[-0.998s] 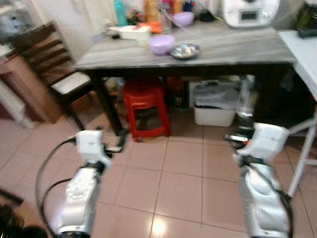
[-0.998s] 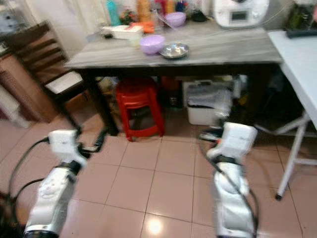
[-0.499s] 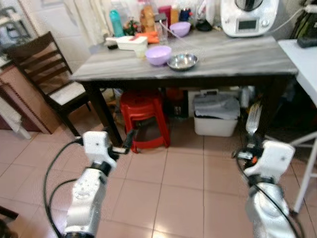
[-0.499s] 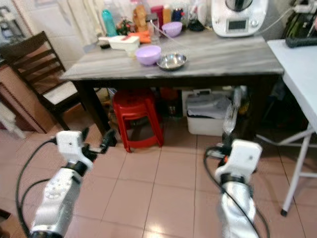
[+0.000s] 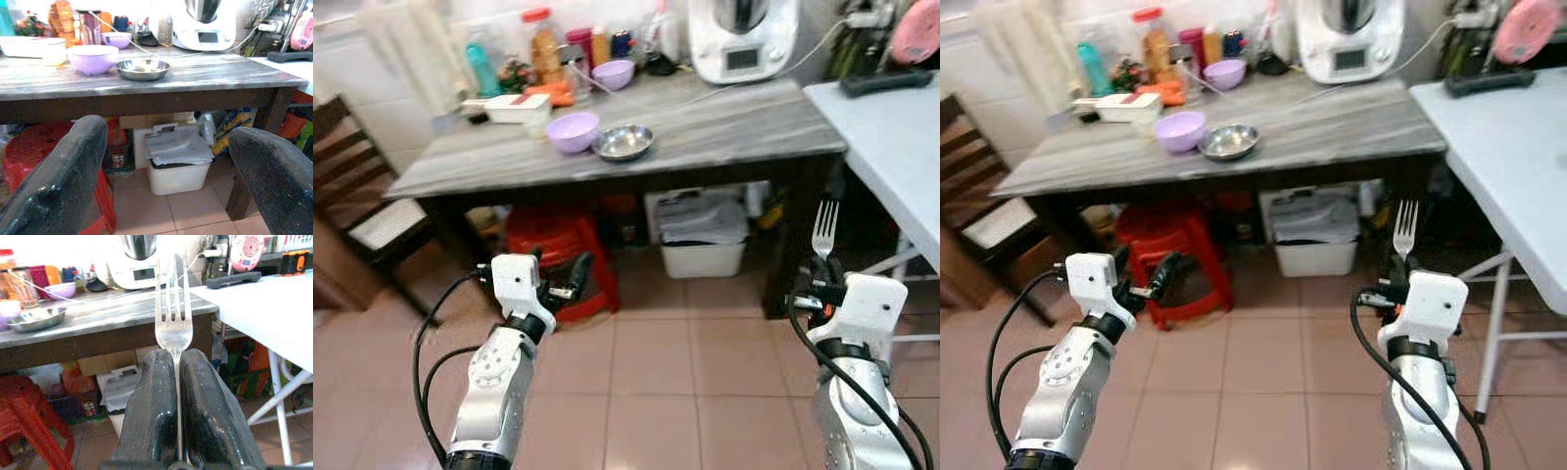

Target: Setting the table

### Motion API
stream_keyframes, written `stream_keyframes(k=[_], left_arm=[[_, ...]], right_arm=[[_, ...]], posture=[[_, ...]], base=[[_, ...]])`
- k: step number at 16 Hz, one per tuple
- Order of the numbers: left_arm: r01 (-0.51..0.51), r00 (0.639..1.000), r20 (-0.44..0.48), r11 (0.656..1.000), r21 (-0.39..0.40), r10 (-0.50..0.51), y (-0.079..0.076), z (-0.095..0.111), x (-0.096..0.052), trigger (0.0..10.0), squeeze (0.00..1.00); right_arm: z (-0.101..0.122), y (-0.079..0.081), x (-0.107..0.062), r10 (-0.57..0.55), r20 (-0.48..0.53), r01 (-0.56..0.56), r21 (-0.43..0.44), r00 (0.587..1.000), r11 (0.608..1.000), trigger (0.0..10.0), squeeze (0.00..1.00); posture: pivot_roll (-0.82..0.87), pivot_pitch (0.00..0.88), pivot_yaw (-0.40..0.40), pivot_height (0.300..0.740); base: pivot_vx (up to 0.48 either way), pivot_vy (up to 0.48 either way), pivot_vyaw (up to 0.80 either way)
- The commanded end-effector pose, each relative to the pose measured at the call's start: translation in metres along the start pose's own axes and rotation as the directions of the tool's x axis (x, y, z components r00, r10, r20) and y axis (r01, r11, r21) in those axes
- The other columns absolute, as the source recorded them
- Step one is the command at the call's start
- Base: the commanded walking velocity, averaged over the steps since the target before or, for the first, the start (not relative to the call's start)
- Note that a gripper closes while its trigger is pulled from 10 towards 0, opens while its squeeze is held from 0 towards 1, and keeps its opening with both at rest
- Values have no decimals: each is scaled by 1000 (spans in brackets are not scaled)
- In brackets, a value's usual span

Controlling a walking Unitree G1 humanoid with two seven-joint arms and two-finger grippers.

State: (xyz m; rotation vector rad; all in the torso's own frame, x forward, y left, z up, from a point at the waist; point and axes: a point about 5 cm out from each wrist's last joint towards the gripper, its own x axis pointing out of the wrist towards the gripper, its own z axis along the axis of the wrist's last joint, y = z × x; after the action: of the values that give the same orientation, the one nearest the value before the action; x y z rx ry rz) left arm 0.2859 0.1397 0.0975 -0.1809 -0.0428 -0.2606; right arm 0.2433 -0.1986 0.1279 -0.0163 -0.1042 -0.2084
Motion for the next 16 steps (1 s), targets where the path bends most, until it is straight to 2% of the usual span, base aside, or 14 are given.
stream_keyframes(k=[1, 6, 8, 16], left_arm=[[-19, 1000, 13, 1000, 15, 19, 9, 5, -1, 10000, 0], [-20, 1000, 14, 1000, 10, 20, 9, 5, -2, 10000, 0], [-16, 1000, 14, 1000, 8, 16, 8, 5, -1, 10000, 0], [-6, 1000, 13, 1000, 6, 6, 7, 6, 0, 10000, 0]], right_arm=[[2, 10, 2, 30, 6, -30, 22, 1000, 999, 10000, 0], [4, 12, 6, 49, 16, -49, 4, 999, 999, 10000, 0], [4, 12, 7, 46, 14, -46, 8, 999, 999, 10000, 0], [2, 13, 10, 43, 12, -43, 17, 999, 999, 10000, 0]], posture=[[-95, 13, 146, 740], [-92, 14, 142, 740], [-93, 12, 142, 740], [-90, 3, 144, 740]], base=[[416, 0, 0], [480, 0, 0], [480, 0, 719], [480, 0, 0]])
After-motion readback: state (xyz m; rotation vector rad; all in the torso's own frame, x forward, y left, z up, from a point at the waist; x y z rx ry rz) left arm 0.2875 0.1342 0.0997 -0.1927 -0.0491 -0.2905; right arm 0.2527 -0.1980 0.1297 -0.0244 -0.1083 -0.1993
